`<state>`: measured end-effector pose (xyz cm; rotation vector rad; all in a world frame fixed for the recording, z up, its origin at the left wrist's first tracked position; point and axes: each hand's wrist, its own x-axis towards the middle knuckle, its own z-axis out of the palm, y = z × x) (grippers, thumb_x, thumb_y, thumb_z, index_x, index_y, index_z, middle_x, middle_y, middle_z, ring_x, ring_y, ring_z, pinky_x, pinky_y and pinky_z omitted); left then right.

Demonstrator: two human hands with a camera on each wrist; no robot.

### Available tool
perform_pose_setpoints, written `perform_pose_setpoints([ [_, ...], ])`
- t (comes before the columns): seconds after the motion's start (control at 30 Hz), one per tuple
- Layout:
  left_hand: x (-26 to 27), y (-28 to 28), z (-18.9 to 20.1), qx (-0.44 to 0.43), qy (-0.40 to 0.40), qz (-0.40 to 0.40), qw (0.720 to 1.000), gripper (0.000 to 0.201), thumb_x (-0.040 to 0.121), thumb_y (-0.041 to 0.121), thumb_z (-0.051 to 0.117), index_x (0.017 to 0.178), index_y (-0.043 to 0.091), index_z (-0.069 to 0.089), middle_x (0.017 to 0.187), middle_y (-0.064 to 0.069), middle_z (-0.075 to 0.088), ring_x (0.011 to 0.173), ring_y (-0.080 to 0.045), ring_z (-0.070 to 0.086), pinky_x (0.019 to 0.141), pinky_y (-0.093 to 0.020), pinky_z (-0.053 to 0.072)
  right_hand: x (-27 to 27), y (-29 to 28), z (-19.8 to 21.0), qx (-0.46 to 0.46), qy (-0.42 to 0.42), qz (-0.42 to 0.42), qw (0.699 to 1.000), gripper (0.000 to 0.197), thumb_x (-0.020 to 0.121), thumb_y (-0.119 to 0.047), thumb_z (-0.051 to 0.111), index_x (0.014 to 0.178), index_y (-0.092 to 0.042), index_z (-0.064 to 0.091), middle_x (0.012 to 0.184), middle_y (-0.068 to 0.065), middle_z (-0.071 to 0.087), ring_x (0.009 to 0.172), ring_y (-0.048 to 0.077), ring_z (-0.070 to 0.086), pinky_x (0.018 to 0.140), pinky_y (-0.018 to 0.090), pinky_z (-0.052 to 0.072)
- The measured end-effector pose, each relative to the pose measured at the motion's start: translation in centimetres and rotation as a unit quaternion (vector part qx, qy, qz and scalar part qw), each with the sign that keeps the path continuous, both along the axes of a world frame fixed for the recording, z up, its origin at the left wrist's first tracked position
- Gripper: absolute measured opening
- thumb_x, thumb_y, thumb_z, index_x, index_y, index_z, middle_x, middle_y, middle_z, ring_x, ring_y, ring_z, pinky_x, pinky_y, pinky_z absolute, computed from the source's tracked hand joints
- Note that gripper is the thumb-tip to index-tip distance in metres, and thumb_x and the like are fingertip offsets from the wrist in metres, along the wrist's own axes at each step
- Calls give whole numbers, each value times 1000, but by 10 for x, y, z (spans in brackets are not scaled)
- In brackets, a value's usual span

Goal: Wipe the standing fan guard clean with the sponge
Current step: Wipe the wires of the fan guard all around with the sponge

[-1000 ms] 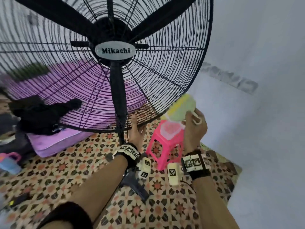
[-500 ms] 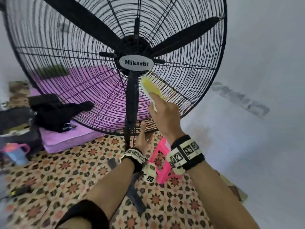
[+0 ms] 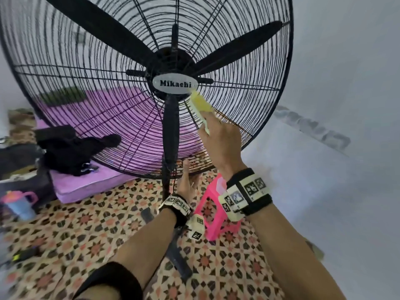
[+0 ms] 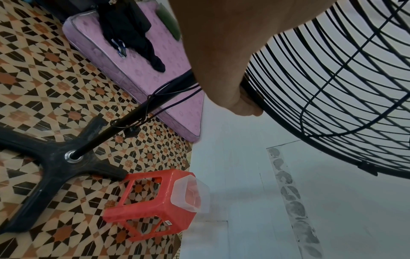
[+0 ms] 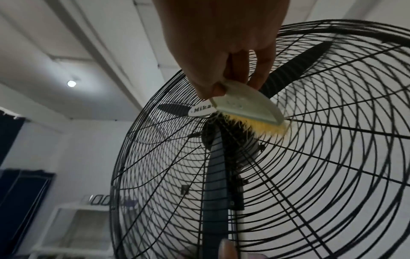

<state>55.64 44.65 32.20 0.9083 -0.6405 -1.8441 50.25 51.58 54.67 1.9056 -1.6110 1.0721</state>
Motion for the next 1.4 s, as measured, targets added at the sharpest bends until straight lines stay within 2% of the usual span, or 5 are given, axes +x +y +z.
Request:
perform_pose_setpoints([
  [0.5,0,7,9,30,22,11,999,99,59,78,78,132,13,63,106,-5,77,95,-18,73,90,-32,59,-23,5,3,-60,-42,4,997,25,93,-17,66,116,-8,72,71,1,73,43,9,50,37,24,46],
  [0.73,1,10,13,23,25,13,999,101,67,77,76,142,13,58,134,-11,68,108,-20,74,97,-32,58,-25,6,-14,-24,22,19,999,25,92,-18,67,114,-8,74,69,1,73,43,3,39,45,2,18],
  [0.9,2,10,14,21,30,7,999,88,82,70,69,150,16,52,145,-9,61,123,-23,66,112,-39,50,-24,5,-12,-64,-15,0,998,33,96,-26,54,115,-6,73,84,7,77,49,5,50,43,13,40],
  [1.1,0,8,14,27,31,17,999,105,62,75,78,141,10,59,128,-4,69,119,-21,67,110,-38,52,-23,6,-11,-42,0,16,999,22,91,-16,69,111,-8,74,66,2,71,42,7,43,38,14,34],
  [1.4,-1,11,18,25,14,8,1000,36,95,59,59,99,23,63,73,9,77,94,-17,67,95,-31,54,-24,7,-17,-40,4,34,999,25,91,-16,69,114,-7,74,67,2,71,43,3,35,43,3,18],
])
